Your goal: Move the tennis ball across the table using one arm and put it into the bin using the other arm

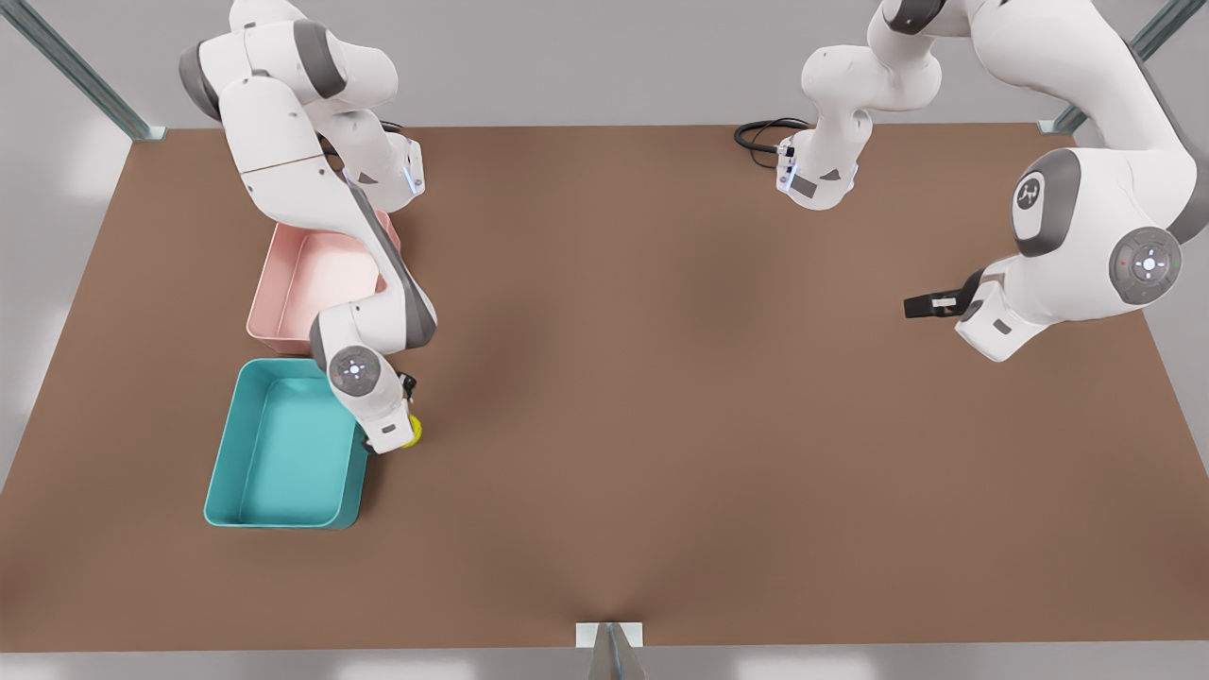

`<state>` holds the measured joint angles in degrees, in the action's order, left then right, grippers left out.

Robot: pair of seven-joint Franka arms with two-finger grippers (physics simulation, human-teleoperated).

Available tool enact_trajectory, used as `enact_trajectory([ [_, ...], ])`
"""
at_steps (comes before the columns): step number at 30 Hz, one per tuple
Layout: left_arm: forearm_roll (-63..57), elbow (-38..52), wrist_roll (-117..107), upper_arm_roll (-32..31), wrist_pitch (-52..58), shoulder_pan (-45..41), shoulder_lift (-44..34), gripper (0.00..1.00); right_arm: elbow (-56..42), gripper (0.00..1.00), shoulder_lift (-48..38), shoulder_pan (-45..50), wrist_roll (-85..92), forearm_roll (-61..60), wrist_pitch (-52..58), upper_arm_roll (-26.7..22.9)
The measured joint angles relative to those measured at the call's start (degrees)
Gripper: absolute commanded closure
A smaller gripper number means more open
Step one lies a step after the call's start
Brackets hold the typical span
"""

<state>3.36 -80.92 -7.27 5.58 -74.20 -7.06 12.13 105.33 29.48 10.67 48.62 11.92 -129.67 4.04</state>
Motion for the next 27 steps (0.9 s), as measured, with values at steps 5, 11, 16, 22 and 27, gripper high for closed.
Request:
enact_trajectory([
  [5, 0.00, 0.08, -0.60, -0.57, 0.02, 0.59, 0.01, 0.00, -0.10, 0.00, 0.93, -0.04, 1.54, -0.18, -1.75, -0.24],
  [11, 0.40, 0.08, -1.07, -1.07, -0.68, 2.45, 0.06, 0.00, -1.05, 0.00, 2.16, -0.51, 2.91, -0.28, -2.77, -0.54],
  [16, 0.89, -0.36, -1.36, -1.50, -0.93, 2.37, 0.28, 0.00, -1.17, 0.00, 2.78, -0.48, 3.74, -0.37, -3.29, -0.53],
  [22, 1.37, -0.82, -1.61, -1.55, -1.16, 2.59, 0.31, 0.00, -0.93, 0.00, 3.39, -0.56, 4.48, -0.55, -3.77, -0.53],
  [27, 1.47, -0.84, -1.76, -1.54, -1.06, 2.58, 0.66, 0.00, -0.79, 0.00, 4.08, -0.63, 4.94, -0.65, -4.23, -0.53],
])
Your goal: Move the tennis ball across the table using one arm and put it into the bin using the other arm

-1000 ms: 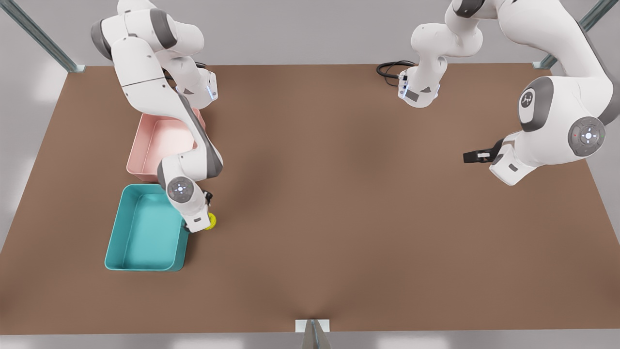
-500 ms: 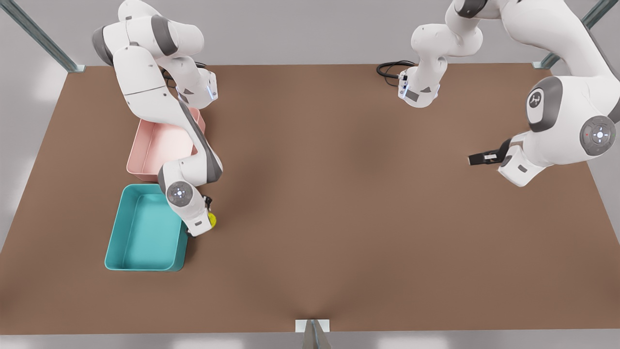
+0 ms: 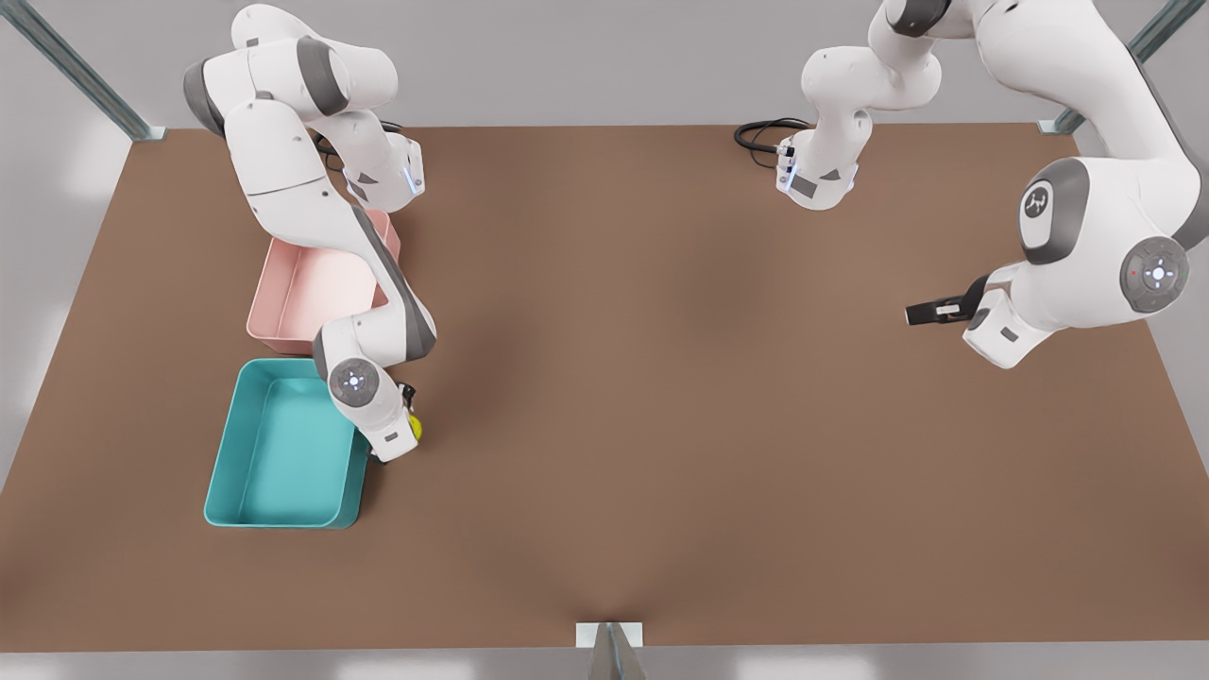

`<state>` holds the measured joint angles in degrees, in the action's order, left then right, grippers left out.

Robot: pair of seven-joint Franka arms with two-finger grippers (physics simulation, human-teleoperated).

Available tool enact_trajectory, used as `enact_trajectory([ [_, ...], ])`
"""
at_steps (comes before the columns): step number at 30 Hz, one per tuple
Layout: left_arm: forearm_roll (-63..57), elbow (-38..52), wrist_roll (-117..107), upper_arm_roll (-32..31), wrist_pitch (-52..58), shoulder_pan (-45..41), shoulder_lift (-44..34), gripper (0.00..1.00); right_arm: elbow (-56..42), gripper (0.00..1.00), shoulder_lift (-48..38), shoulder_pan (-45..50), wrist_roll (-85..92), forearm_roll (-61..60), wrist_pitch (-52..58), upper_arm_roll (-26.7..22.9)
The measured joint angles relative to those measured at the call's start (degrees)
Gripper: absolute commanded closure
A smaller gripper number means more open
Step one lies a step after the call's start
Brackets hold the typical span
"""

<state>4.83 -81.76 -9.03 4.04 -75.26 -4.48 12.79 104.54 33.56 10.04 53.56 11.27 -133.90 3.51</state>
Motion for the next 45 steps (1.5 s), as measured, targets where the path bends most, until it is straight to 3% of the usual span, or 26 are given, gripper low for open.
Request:
enact_trajectory([
  [27, -1.10, 0.45, -0.37, -1.25, 0.29, 0.21, -0.20, 0.00, 0.39, 0.00, 4.11, -0.55, 1.11, -0.03, -2.65, 0.00],
  [28, -1.10, 0.44, -0.37, -1.24, 0.27, 0.23, -0.18, 0.00, 0.41, 0.04, 4.13, -0.55, 1.12, -0.03, -2.76, -0.01],
  [36, -1.05, 0.44, -0.41, -1.22, 0.13, 0.24, 0.01, 0.00, 0.44, 0.04, 5.19, -0.49, 1.23, -0.03, -3.98, 0.00],
  [37, -1.04, 0.44, -0.42, -1.22, 0.13, 0.21, 0.01, 0.00, 0.52, 0.07, 5.17, -0.52, 1.26, -0.05, -4.07, 0.00],
  [39, -1.03, 0.44, -0.43, -1.23, 0.13, 0.17, 0.01, 0.00, 0.64, 0.24, 4.98, -0.62, 1.53, -0.26, -4.15, 0.00],
  [45, -1.03, 0.44, -0.45, -1.22, 0.11, 0.25, 0.04, 0.00, 0.24, 0.29, 4.53, -1.47, 2.09, -0.19, -4.33, 0.00],
])
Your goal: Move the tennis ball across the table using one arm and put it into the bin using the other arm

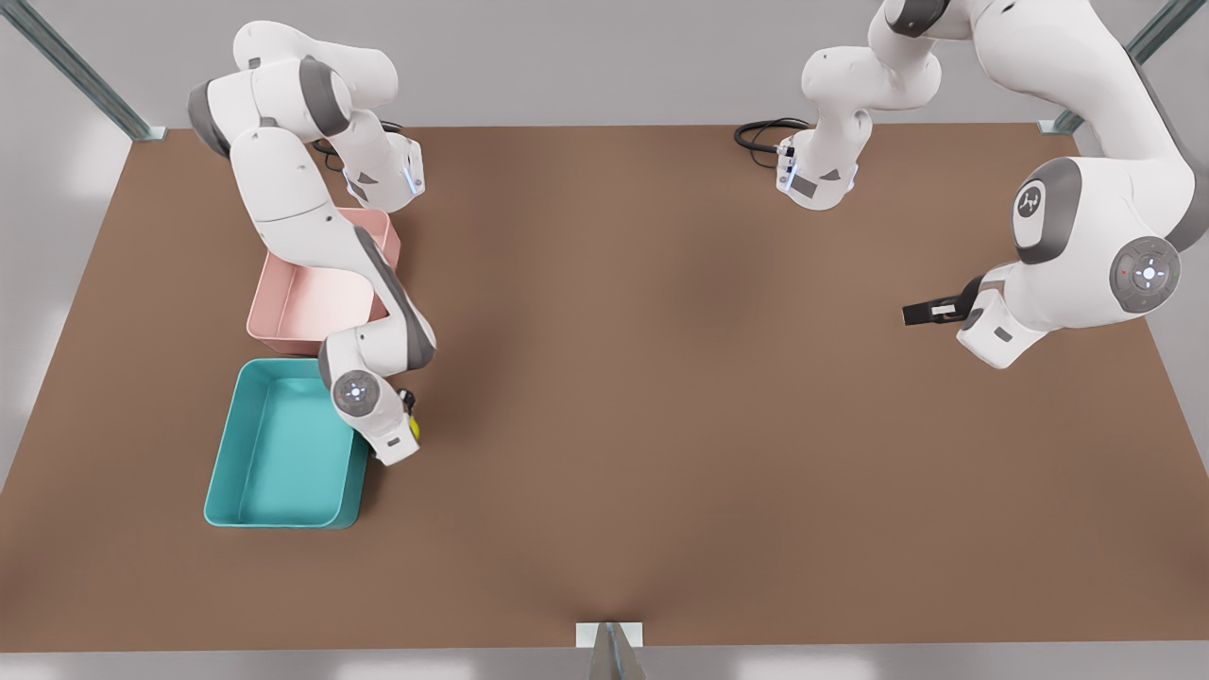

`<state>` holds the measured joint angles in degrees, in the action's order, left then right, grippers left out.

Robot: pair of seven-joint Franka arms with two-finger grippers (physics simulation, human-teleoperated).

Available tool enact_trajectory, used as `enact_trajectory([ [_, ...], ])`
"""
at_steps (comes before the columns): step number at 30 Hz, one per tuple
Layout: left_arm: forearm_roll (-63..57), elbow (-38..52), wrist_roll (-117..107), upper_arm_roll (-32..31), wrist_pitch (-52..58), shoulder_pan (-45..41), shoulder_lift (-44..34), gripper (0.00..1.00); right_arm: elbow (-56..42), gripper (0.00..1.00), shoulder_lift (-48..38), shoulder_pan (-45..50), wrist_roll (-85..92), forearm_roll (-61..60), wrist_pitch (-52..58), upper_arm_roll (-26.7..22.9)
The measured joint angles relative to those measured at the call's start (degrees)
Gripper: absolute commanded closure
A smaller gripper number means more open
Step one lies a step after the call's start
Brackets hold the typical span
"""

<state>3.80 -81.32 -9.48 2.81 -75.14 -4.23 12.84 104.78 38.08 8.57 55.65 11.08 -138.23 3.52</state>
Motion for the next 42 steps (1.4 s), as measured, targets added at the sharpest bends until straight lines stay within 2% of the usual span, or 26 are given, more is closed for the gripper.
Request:
enact_trajectory([
  [6, 0.17, -0.26, -0.01, 0.00, 0.06, 0.07, 0.07, 0.00, -1.43, 0.31, -1.46, 0.25, 0.11, -0.12, 0.09, 0.44],
  [10, 0.24, -0.35, -0.02, 0.00, 0.04, 0.38, 0.14, 0.00, -6.48, 0.31, -3.26, 0.28, 0.12, -1.62, 2.57, 0.43],
  [17, 0.27, -0.41, -0.02, 0.00, -0.08, 0.45, 0.23, 0.00, -14.53, 0.30, -5.70, -9.07, 1.75, -2.08, 12.24, -0.06],
  [18, 0.27, -0.42, -0.02, 0.00, -0.08, 0.43, 0.23, 0.00, -14.76, 0.29, -5.01, -10.09, 2.12, -2.15, 13.16, -0.21],
  [19, 0.27, -0.43, -0.02, 0.00, -0.05, 0.41, 0.23, 0.00, -14.96, 0.00, -4.24, -10.72, 2.43, -2.21, 13.92, -0.33],
  [27, 0.18, -0.36, -0.05, -0.92, 0.44, 0.05, 0.03, 0.00, -16.30, 0.00, -2.62, -11.59, 3.45, -7.88, 17.94, -1.54],
  [31, -0.04, -0.18, -0.11, -1.81, 0.95, -0.26, 0.11, 0.00, -23.20, 0.00, -2.86, -9.26, -7.26, -13.09, 29.07, -2.46],
  [34, -0.07, -0.24, -0.15, -1.98, 1.20, -0.15, 0.14, 0.00, -31.79, 0.00, -6.02, -6.64, -16.29, -10.32, 37.83, -2.92],
  [36, -0.09, -0.26, -0.18, -2.01, 1.32, -0.10, 0.15, 0.00, -34.38, 0.00, -11.61, -6.87, -20.84, -9.36, 43.58, -2.63],
  [39, -0.09, -0.28, -0.21, -2.02, 1.45, -0.08, 0.15, 0.00, -27.45, 0.00, -25.02, -7.02, -26.88, -9.06, 50.38, -1.96],
  [42, -0.08, -0.33, -0.23, -2.02, 1.52, -0.08, 0.15, 0.00, -22.80, 0.00, -30.87, -7.52, -32.02, -8.96, 54.55, -1.59],
])
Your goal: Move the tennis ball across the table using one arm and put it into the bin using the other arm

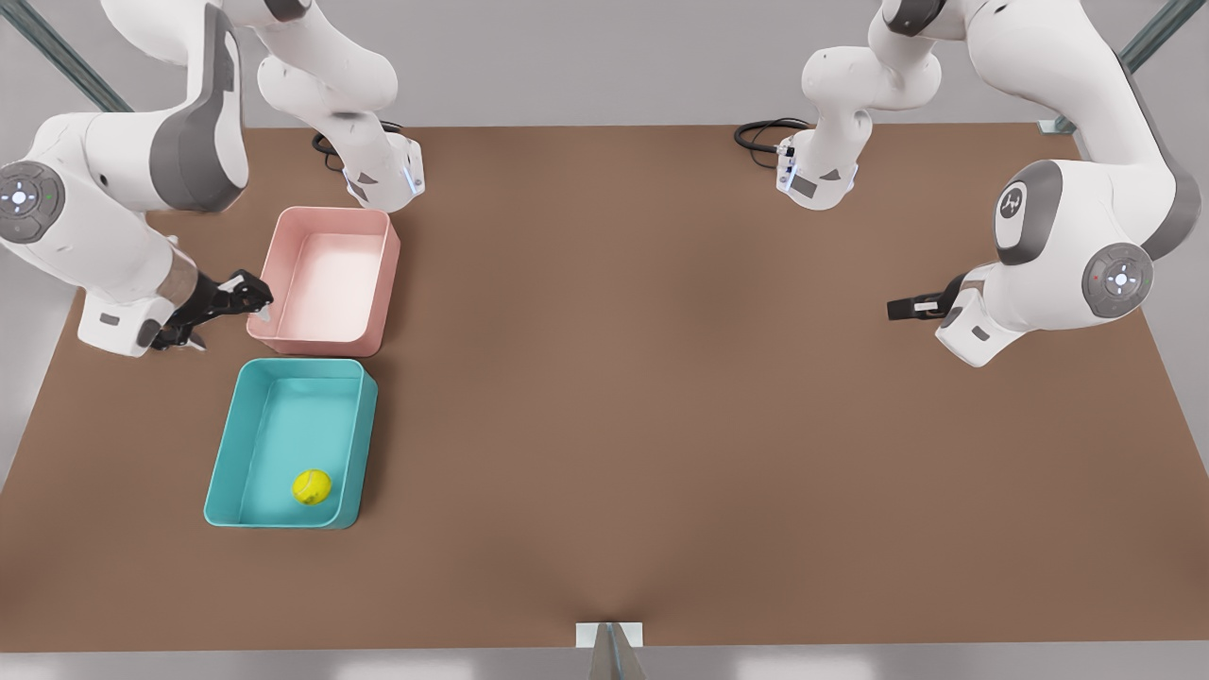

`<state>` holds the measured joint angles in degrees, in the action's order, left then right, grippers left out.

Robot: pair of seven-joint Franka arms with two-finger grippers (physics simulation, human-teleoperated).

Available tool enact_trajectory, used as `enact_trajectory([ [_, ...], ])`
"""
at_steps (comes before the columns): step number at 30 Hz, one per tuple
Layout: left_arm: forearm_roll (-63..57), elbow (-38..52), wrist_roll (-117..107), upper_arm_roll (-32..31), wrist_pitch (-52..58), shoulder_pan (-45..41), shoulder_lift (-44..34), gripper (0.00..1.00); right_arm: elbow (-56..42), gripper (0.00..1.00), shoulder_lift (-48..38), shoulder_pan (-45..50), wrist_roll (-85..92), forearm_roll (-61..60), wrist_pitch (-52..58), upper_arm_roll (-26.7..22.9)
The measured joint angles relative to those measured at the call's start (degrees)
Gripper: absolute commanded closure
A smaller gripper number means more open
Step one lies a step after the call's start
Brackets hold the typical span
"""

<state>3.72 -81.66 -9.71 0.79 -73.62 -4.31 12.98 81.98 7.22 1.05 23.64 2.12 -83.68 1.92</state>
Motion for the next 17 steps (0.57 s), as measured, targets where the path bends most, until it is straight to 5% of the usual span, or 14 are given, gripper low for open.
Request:
enact_trajectory([
  [17, 0.01, -0.11, -0.04, -0.14, 0.49, 0.26, 0.35, 0.00, 5.22, 0.00, -4.93, -1.34, -17.35, 0.08, 5.26, 0.35],
])
